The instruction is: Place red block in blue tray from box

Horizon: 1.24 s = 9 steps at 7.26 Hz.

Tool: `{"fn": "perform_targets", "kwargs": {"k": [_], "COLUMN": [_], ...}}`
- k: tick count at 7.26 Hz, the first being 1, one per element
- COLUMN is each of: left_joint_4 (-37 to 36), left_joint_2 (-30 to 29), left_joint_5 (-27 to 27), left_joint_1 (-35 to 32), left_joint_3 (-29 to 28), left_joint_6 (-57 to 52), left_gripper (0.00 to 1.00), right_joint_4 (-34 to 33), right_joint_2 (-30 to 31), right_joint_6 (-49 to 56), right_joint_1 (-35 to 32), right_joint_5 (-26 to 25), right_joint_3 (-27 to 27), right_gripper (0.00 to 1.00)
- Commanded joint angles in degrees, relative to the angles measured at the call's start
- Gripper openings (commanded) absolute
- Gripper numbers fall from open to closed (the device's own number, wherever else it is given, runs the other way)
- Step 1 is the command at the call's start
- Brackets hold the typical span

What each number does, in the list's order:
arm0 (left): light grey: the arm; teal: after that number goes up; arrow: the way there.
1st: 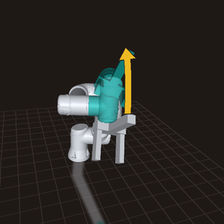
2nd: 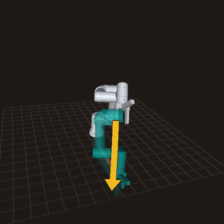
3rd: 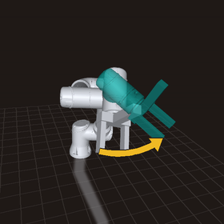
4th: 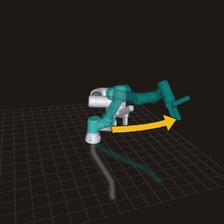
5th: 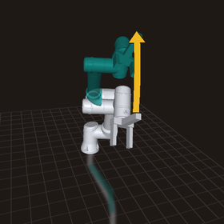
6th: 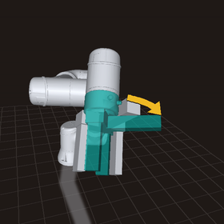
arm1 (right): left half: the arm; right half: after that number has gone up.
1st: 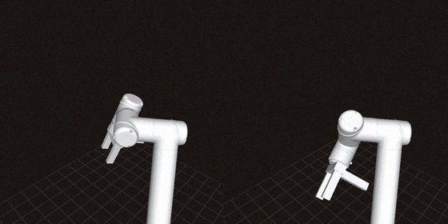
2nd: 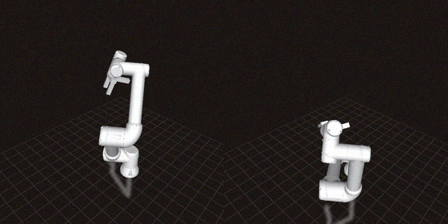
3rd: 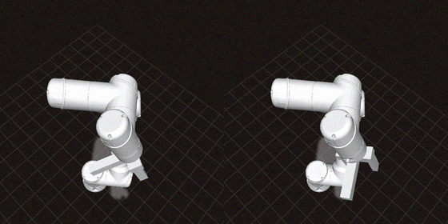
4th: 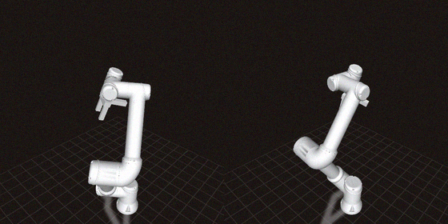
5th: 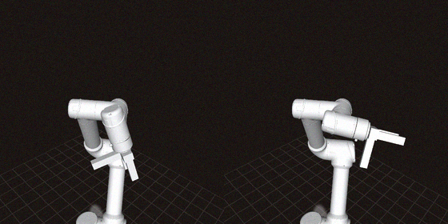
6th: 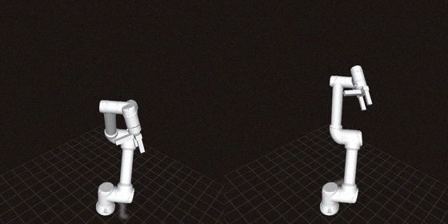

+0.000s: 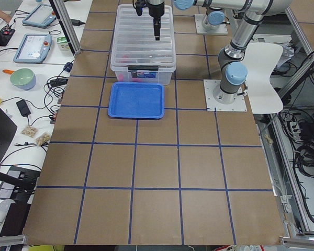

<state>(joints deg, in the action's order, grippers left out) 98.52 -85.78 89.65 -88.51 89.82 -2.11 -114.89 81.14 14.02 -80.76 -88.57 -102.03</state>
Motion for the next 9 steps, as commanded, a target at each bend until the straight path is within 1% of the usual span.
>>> {"fn": "perform_targets", "kwargs": {"k": [1, 4, 6, 9], "left_joint_4": [0.0, 0.0, 0.0, -0.1], "left_joint_2": [0.0, 0.0, 0.0, 0.0], "left_joint_5": [0.0, 0.0, 0.1, 0.0], "left_joint_1": [0.0, 0.0, 0.0, 0.0], "left_joint_3": [0.0, 0.0, 0.0, 0.0], "left_joint_6": [0.0, 0.0, 0.0, 0.0], "left_gripper": [1.0, 1.0, 1.0, 1.0], "right_joint_4": [0.2, 0.0, 0.8, 0.6], "right_joint_2": [-0.1, -0.2, -0.2, -0.2], "right_joint_6": [2.4, 7.1, 9.2, 12.6], "right_joint_1": [3.7, 4.4, 6.9, 8.1], "right_joint_5": [0.5, -0.2, -0.2, -0.4], "right_joint_3": [-0.1, 0.1, -0.1, 0.1], "right_gripper": [1.0, 1.0, 1.0, 1.0]}}
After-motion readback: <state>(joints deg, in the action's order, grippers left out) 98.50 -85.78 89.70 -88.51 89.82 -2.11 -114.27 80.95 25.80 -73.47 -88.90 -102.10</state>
